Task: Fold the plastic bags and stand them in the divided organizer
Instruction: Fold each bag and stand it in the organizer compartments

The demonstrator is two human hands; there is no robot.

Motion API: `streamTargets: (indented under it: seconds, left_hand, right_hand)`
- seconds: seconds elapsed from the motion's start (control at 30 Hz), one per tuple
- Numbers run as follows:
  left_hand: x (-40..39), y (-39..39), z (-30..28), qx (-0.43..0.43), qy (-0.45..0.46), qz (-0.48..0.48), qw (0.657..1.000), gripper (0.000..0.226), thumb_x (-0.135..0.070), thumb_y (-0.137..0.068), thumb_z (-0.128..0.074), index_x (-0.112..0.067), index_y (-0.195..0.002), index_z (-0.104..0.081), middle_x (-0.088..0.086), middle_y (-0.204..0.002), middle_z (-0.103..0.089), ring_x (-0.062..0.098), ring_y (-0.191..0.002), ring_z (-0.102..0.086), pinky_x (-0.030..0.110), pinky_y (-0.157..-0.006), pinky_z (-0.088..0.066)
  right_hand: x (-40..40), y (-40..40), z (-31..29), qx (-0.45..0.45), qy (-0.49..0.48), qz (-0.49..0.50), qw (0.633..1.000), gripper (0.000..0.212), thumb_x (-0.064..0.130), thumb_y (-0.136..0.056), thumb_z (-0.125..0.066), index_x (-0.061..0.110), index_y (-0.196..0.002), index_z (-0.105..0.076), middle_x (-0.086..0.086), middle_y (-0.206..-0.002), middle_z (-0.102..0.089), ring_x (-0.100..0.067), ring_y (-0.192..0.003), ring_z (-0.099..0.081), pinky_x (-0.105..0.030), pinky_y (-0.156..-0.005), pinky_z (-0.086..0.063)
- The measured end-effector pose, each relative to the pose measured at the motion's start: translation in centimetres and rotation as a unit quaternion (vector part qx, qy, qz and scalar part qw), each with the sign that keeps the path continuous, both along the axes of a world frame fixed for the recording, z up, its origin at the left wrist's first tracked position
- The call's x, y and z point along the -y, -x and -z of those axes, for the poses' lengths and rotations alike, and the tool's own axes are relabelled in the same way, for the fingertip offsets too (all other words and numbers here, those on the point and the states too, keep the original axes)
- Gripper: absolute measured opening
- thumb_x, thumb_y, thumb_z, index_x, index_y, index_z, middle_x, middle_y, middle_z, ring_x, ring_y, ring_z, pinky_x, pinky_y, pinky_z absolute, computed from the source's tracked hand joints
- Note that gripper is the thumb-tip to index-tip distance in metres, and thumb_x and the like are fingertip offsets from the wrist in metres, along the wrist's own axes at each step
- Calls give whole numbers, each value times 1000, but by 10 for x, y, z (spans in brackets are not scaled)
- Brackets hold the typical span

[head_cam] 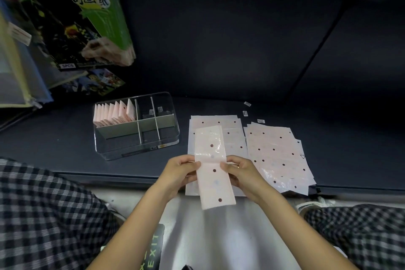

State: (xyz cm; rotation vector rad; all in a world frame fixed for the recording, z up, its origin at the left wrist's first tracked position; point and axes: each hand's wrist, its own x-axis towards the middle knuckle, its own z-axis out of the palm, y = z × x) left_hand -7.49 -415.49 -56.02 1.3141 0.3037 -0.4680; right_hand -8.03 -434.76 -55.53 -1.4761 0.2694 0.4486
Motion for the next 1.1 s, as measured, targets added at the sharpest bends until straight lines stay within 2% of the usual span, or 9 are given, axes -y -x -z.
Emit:
streamTargets:
  seconds: [0.23, 0.33, 0.5, 0.6, 0.67, 0.73, 0.87, 1.0, 1.1]
  left_hand:
    - [-5, -4, -7, 29, 69, 10, 997, 29, 8, -86, -57, -11, -75, -75, 8, -88, -73, 19, -87, -71, 23, -71, -56]
    - [-6, -6, -9, 15, 97, -5, 995, 27, 0, -92, -53, -14, -85, -76, 6, -88, -72, 16, -79, -70, 24, -69, -55]
    - [-3, -9, -8, -13, 25, 13, 1000, 32, -36, -93, -54, -9, -101, -70, 9, -96, -73, 24, -88, -70, 29, -72, -56]
    - [0, -8, -6, -10, -10, 23, 1000, 24, -29, -90, -61, -7, -93, -72, 6, -93, -74, 15, -79, -70, 23, -66, -54]
    - [0, -8, -4, -7, -22, -7, 1000, 15, -19, -87, -65, -6, -87, -73, 7, -91, -73, 15, -77, -69, 24, -66, -55]
    - [-1, -11, -3, 12, -47, -40, 998, 10, -13, -85, -68, -7, -79, -73, 8, -84, -72, 17, -74, -65, 28, -70, -57]
    - [-7, -18, -5, 136, -165, -49, 976, 20, -10, -83, -70, -18, -65, -71, -2, -66, -68, 10, -64, -60, 19, -61, -49]
    - [-22, -29, -12, 245, -242, -10, 939, 17, -18, -83, -69, -29, -70, -69, -13, -70, -68, 1, -66, -60, 15, -62, -46]
    - [-43, -44, -14, 227, -228, 32, 946, 8, -18, -82, -71, -25, -82, -70, -9, -80, -70, 5, -73, -62, 15, -65, -48]
  right_hand:
    - [1, -3, -4, -9, -101, 34, 994, 15, -1, -88, -57, 9, -88, -67, -9, -83, -73, -18, -71, -69, -23, -60, -54]
    - [-1, -4, -5, 9, -88, 44, 995, 17, -3, -87, -56, 10, -82, -67, -9, -81, -71, -22, -69, -66, -26, -58, -52]
    - [-3, -10, -2, 49, -23, 62, 997, 43, -10, -89, -42, 18, -61, -59, -4, -61, -48, -18, -55, -34, -27, -52, -24]
    - [-7, -12, 1, 59, 6, 56, 997, 40, -11, -88, -40, 16, -63, -55, -5, -59, -35, -16, -53, -22, -32, -55, -13]
    - [-12, -13, -1, 55, 21, 46, 997, 37, -11, -89, -39, 14, -65, -54, -7, -62, -36, -17, -53, -26, -30, -55, -17]
    - [-17, -16, -6, 51, 5, 41, 998, 34, -9, -90, -38, 12, -71, -58, -9, -70, -53, -18, -59, -49, -24, -55, -39]
    - [-27, -29, -13, 144, 116, -49, 982, 24, 11, -96, -47, 22, -105, -65, 9, -109, -66, -2, -103, -59, -16, -86, -47]
    - [-40, -48, -23, 211, 248, -191, 926, 13, 15, -88, -62, 27, -89, -68, 12, -87, -68, 2, -79, -59, -16, -74, -45]
    - [-51, -68, -32, 216, 229, -170, 934, 15, 12, -88, -62, 20, -79, -69, 3, -79, -68, -6, -74, -59, -23, -71, -46]
